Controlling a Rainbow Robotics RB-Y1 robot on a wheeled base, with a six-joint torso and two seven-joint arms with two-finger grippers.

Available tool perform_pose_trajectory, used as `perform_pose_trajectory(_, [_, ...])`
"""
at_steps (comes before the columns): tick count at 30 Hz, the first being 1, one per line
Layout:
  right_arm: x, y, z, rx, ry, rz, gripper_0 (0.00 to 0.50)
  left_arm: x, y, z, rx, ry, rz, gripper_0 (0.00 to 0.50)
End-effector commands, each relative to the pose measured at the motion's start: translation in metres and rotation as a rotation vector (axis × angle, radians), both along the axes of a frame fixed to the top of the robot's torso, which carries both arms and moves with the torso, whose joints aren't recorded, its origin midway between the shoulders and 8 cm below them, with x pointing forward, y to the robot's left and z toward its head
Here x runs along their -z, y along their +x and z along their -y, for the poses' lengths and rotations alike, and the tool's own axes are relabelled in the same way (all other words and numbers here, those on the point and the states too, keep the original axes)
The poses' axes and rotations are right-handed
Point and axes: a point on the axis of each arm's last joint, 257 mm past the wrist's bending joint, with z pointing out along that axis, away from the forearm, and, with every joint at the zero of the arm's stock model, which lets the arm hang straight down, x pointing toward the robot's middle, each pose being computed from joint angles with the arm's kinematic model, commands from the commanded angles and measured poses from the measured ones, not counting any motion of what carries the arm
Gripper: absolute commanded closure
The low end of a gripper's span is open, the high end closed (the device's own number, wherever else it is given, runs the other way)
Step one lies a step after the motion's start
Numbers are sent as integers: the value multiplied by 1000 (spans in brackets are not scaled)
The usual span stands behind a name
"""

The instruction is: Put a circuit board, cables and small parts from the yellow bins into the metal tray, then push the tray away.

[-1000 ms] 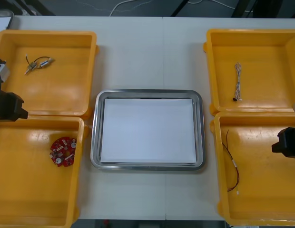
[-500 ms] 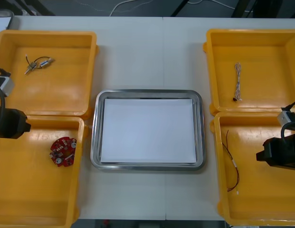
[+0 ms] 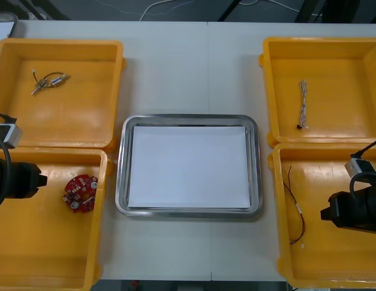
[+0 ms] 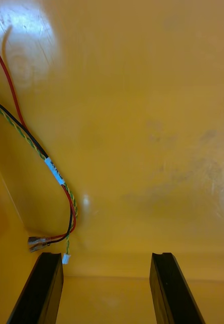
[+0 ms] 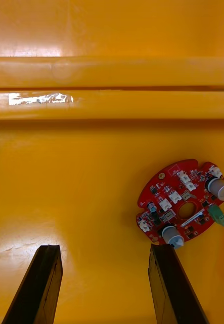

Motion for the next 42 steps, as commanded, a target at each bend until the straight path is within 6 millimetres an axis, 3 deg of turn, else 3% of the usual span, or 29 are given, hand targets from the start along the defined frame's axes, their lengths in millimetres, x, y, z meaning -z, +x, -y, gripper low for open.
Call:
perform_pose_trajectory(1, [3, -3, -1, 4, -6, 28, 0, 13, -5, 14, -69, -37, 1, 0])
perform_pose_trajectory(9, [20, 10, -6, -23, -81, 91, 0, 31, -5, 34, -110, -66, 4, 0])
perform_pose_trajectory(31, [50, -4, -26, -16, -89, 77, 0, 64, -21, 58, -205, -104, -37, 0])
perform_pose_trajectory(42, [59, -11, -24, 3, -115, 67, 0, 71, -23, 70, -229, -120, -40, 0])
